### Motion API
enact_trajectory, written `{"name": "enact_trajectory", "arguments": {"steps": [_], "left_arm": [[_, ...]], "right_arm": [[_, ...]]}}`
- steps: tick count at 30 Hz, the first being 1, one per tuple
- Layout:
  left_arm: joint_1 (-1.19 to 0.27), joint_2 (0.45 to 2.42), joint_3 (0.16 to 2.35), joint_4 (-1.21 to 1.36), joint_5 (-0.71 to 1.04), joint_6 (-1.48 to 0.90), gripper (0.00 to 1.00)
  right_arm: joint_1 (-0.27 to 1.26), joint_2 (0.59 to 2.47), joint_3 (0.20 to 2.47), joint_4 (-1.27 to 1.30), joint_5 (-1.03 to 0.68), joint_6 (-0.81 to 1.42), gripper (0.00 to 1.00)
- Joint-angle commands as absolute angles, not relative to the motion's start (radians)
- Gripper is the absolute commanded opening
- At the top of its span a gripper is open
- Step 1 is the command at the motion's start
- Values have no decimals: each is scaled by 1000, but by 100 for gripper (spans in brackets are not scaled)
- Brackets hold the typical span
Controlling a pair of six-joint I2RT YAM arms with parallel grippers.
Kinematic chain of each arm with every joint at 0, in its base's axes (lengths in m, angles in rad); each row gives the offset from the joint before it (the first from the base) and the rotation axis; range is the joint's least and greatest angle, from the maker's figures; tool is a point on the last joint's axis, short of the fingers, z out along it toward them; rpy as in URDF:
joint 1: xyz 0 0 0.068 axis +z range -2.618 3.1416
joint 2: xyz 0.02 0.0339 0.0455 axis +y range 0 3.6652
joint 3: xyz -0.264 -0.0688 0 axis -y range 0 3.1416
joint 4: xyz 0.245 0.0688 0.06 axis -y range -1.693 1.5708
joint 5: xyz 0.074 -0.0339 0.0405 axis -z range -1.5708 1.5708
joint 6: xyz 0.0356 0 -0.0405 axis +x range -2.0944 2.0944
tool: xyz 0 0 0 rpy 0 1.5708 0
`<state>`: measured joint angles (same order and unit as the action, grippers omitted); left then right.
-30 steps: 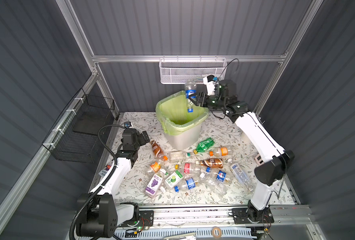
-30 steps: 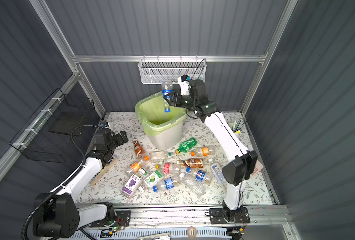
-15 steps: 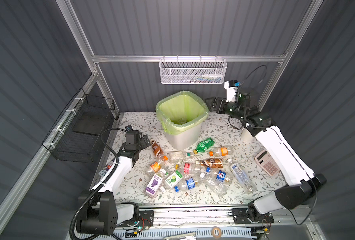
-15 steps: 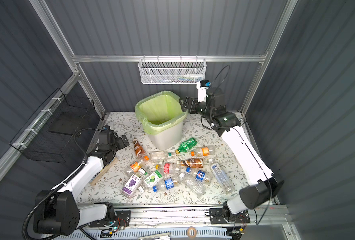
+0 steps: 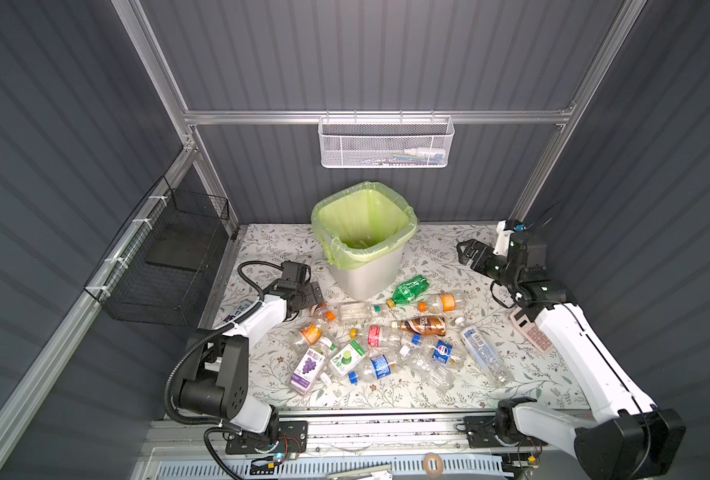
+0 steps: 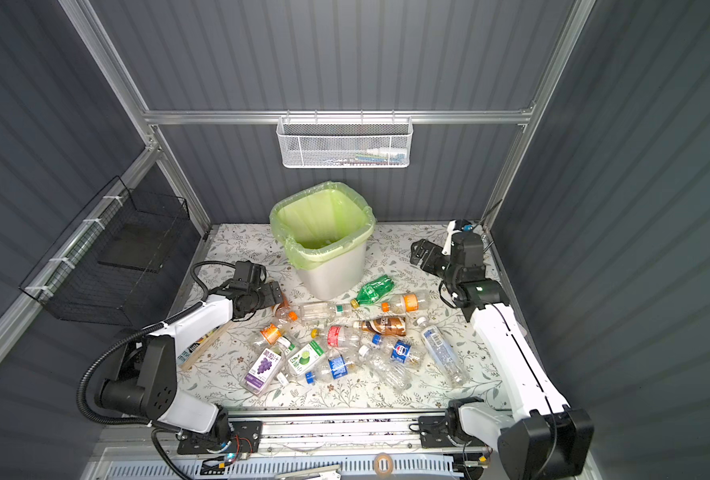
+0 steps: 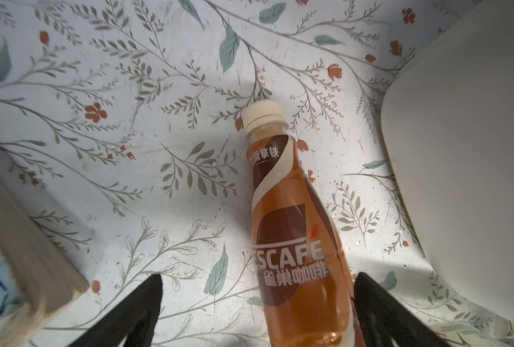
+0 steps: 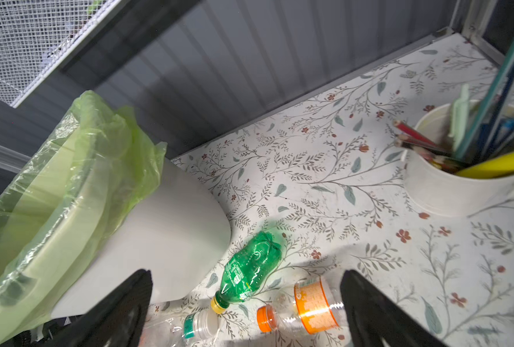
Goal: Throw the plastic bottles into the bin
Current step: 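Grasp the brown Nescafe bottle with the left gripper while the right gripper withdraws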
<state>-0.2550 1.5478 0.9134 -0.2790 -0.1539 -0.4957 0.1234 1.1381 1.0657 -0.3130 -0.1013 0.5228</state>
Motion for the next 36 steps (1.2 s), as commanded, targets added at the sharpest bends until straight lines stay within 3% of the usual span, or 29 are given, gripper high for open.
{"name": "enact_trajectory", "arguments": {"steps": [1, 12, 19, 29, 36], "left_arm": [[-256, 1619, 978, -308, -86, -544, 99], [-256, 1757, 1018, -288, -63, -596, 91], [-242, 1759, 1024, -280, -69, -602, 72], [-215, 1646, 968, -227, -90, -609, 55], [-210, 1470, 968, -232, -186, -581, 54]], "right_arm": [[108, 1126, 1029, -295, -96, 552, 99], [99, 1095, 984, -319, -80, 555, 99], [94, 1099, 973, -313, -83, 558, 99], [88, 1096, 966, -311, -79, 565, 99], [86, 1089, 959, -309, -73, 566, 99]]}}
